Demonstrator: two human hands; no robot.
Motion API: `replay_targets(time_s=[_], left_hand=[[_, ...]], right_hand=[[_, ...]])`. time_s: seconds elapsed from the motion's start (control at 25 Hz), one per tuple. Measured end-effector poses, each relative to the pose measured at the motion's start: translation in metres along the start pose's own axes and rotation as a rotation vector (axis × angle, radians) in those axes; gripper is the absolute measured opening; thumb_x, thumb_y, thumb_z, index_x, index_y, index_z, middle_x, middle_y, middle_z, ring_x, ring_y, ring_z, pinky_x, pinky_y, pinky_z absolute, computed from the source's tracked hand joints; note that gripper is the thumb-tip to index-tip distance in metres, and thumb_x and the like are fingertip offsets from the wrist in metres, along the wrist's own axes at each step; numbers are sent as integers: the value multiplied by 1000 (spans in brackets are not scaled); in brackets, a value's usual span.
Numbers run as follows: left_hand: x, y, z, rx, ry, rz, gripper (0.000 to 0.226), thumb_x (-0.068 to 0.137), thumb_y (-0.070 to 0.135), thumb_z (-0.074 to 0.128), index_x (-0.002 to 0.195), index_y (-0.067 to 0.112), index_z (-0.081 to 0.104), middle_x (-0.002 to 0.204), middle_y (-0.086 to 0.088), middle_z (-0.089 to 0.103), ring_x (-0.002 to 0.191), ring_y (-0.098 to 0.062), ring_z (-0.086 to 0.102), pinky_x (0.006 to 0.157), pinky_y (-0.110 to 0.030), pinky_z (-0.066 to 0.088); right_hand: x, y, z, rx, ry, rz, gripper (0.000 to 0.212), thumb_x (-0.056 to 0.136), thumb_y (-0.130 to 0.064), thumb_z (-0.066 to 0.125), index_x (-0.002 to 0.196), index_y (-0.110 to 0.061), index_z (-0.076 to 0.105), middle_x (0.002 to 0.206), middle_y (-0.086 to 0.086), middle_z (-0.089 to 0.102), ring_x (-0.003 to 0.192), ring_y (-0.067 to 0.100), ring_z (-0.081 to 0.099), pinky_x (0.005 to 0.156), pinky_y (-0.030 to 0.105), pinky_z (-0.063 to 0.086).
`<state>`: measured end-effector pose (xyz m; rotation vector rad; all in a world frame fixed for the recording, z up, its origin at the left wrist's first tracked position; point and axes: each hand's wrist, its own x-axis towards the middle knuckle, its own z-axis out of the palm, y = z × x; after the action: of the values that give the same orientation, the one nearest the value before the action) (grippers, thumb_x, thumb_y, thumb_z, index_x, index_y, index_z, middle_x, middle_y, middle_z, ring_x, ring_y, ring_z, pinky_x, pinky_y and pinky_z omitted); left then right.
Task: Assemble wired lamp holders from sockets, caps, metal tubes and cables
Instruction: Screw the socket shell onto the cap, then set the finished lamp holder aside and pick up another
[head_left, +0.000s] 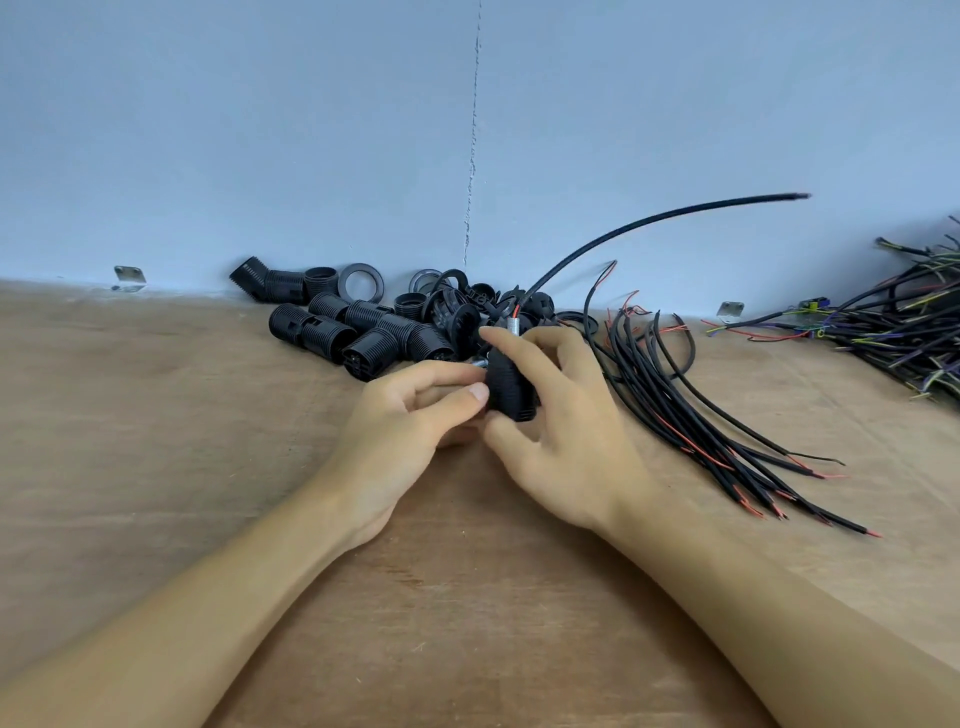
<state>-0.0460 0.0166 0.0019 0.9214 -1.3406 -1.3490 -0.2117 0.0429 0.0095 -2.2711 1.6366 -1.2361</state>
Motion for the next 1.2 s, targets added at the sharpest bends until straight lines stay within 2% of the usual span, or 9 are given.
replay_targets(time_s=[0.12, 0.32, 0.44, 0.52, 0.68, 0.88, 0.96, 1.08, 1.2], left_hand=[[-3, 4, 4, 72, -97, 3, 26, 103, 28, 57, 100, 20, 82, 109, -1, 79, 107, -16, 74, 94, -32, 58], [-4, 1, 6, 175, -63, 37, 21, 103, 23, 58, 104, 18, 79, 101, 0, 80, 101, -13, 75, 95, -37, 56], [-4, 0, 6, 222, -63, 52, 19, 102, 20, 61, 98, 19, 79, 96, 2, 80, 97, -11, 75, 94, -36, 58], [-4, 0, 5, 249, -69, 59, 20, 101, 19, 62, 93, 22, 80, 95, 3, 80, 97, -10, 75, 94, -36, 57], [-3, -2, 4, 309, -78, 65, 23, 100, 20, 65, 89, 32, 81, 95, 6, 79, 99, -12, 73, 97, -39, 55], [-3, -1, 4, 341, -89, 75, 25, 99, 18, 66, 89, 36, 80, 96, 9, 79, 97, -6, 72, 96, -34, 55], [-4, -1, 5, 343, -93, 76, 25, 98, 17, 66, 88, 36, 80, 95, 10, 79, 95, -3, 72, 96, -31, 53], [-5, 0, 5, 354, -96, 71, 24, 97, 19, 67, 88, 37, 79, 95, 11, 79, 96, -2, 71, 97, -31, 51], [-6, 0, 5, 373, -90, 66, 23, 96, 20, 68, 87, 39, 79, 95, 12, 78, 98, -3, 70, 98, -30, 50]], right_hand=[[4, 5, -3, 46, 83, 57, 40, 92, -30, 67, 132, -22, 61, 121, -4, 48, 109, 1, 47, 98, 8, 35], [10, 13, -8, -192, 127, 113, 41, 92, -11, 58, 130, -25, 64, 132, -2, 61, 118, 24, 51, 103, 30, 39], [16, 22, -21, -369, 285, 182, 36, 90, -9, 57, 118, -25, 71, 133, 1, 61, 117, 32, 52, 99, 43, 41], [21, 32, -35, -530, 366, 230, 37, 82, -6, 58, 111, -23, 74, 135, 4, 59, 121, 35, 49, 99, 44, 33], [23, 63, -60, -786, 203, 438, 41, 73, -4, 58, 107, -22, 74, 139, 3, 56, 129, 33, 40, 104, 43, 24], [22, 75, -66, -852, 57, 669, 32, 78, -13, 58, 109, -8, 67, 143, 14, 46, 137, 36, 29, 117, 53, 17], [23, 70, -61, -884, 54, 641, 29, 77, -15, 58, 103, -8, 69, 149, 15, 37, 137, 35, 25, 112, 51, 18], [26, 55, -45, -877, 111, 489, 21, 81, -21, 57, 92, -11, 71, 133, 11, 44, 120, 32, 32, 92, 44, 24], [29, 51, -36, -868, 138, 415, 24, 89, -27, 53, 94, -10, 69, 124, 9, 49, 115, 33, 36, 90, 43, 29]])
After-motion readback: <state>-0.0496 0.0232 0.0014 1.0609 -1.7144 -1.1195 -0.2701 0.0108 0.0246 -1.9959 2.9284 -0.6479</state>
